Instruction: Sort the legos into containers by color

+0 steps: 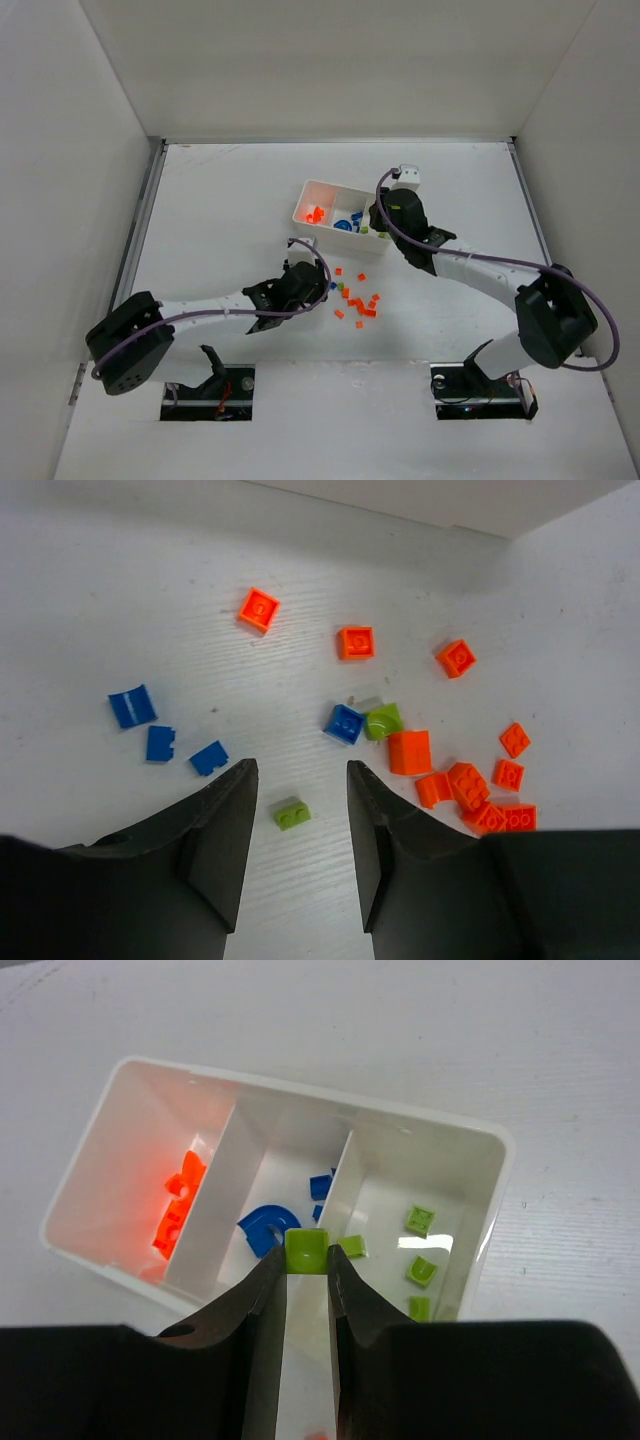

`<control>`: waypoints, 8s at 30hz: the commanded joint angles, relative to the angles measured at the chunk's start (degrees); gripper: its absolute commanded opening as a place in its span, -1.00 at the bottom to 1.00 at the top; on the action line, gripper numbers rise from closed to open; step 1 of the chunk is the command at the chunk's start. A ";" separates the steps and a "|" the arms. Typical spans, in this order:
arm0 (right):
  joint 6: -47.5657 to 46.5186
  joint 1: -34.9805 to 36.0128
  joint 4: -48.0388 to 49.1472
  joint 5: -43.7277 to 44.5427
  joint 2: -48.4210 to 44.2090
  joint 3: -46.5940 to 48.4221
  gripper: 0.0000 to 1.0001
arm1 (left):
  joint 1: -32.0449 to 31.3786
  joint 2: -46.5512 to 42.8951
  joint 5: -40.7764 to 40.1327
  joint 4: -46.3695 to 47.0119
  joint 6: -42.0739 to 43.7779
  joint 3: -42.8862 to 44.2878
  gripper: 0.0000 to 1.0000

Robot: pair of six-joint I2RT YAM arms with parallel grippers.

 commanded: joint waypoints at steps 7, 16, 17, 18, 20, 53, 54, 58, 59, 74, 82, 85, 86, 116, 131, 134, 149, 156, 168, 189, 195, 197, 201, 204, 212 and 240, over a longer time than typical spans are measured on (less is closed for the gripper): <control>-1.66 -1.45 0.95 1.82 3.74 3.69 -0.54 | -2.48 5.90 -0.22 5.68 3.99 4.91 -0.21; -2.45 -1.18 0.95 1.56 1.11 1.85 0.04 | -3.71 11.88 1.36 6.21 6.19 6.93 -0.25; -2.36 -0.92 0.95 1.65 0.50 1.32 0.03 | -3.62 12.23 1.45 6.21 6.19 7.10 -0.27; -2.01 -0.92 1.22 1.56 0.06 0.88 0.01 | -3.71 12.41 1.36 6.12 6.19 7.28 -0.29; -1.84 -0.66 1.66 1.30 -0.73 -0.17 -0.02 | -3.54 12.85 1.28 6.47 6.54 7.11 -0.30; 0.89 1.36 2.10 1.12 -18.04 -13.09 -0.11 | 0.94 6.52 0.66 5.94 7.33 12.45 -0.70; 0.98 1.98 1.92 1.29 -18.92 -13.79 -0.11 | 1.73 7.04 1.01 6.29 7.33 14.03 -0.69; 1.59 4.35 1.66 1.12 -21.91 -17.22 -0.19 | 5.77 11.43 4.61 7.43 7.86 21.68 -0.69; 1.94 5.14 1.31 1.29 -22.61 -18.18 -0.21 | 6.91 13.71 5.83 8.48 7.86 23.87 -0.69; 4.85 15.24 -1.51 0.77 -22.19 -21.28 -0.17 | 12.81 29.99 9.63 6.91 8.48 39.10 -0.31; 3.44 21.05 0.86 -1.69 -7.61 -15.65 -0.02 | 12.90 19.37 7.08 6.91 8.92 30.42 -0.26; 2.74 22.19 1.92 -2.31 -2.51 -13.37 0.00 | 13.08 14.80 6.03 7.44 8.21 24.79 -0.27; 2.74 22.20 1.92 -2.31 -1.10 -12.58 0.00 | 13.08 13.39 5.67 7.09 7.86 23.29 -0.27; 2.38 19.21 -3.79 -0.20 5.78 -4.57 -0.65 | 10.53 -23.45 2.42 -11.99 -1.37 -6.69 -0.27; -4.56 1.91 -4.76 -1.25 -3.04 5.27 -0.61 | 3.68 -20.37 1.89 -9.79 -2.60 -6.70 -0.26; -4.65 -0.30 -3.97 -1.16 0.48 6.24 -0.61 | 0.96 -19.41 1.10 -9.26 -2.60 -6.95 -0.26; -4.56 -2.68 -2.56 -0.37 5.33 5.54 -0.62 | -7.05 -7.55 -0.75 -3.46 -3.39 -5.12 -0.21; -4.03 -2.94 -1.86 -0.55 5.68 4.39 -0.59 | -8.46 -4.56 -1.98 -3.37 -3.30 -3.62 -0.20; -4.12 -3.12 -1.25 -0.46 6.82 3.17 -0.57 | -7.05 -4.73 -2.95 -4.16 -2.51 -3.00 -0.19; -4.21 -3.12 -0.54 0.07 5.86 2.72 -0.08 | -7.40 -6.57 -5.14 -7.68 -1.02 -1.42 -0.19; -3.77 -2.24 -0.45 0.42 2.26 0.88 0.04 | -7.57 -4.82 -5.93 -7.59 -1.63 -0.72 -0.19; -3.68 -1.45 -0.45 0.77 0.16 -0.43 0.04 | -7.84 -4.03 -6.63 -7.41 -2.16 -0.63 -0.19; -2.45 0.04 -0.36 2.00 -4.24 -3.86 0.06 | -8.19 -2.36 -7.77 -8.73 -2.86 0.78 -0.19; -2.28 1.10 -0.36 2.09 -6.09 -5.80 0.06 | -8.72 -0.34 -9.18 -8.21 -4.44 0.78 -0.19; -1.05 3.04 -0.19 1.82 -7.33 -8.61 0.06 | -10.65 5.81 -9.54 -6.98 -7.61 3.24 -0.20; 2.46 4.88 -0.54 5.24 -20.15 -17.39 -0.04 | -11.54 8.38 -17.62 -7.07 -4.98 8.24 -0.72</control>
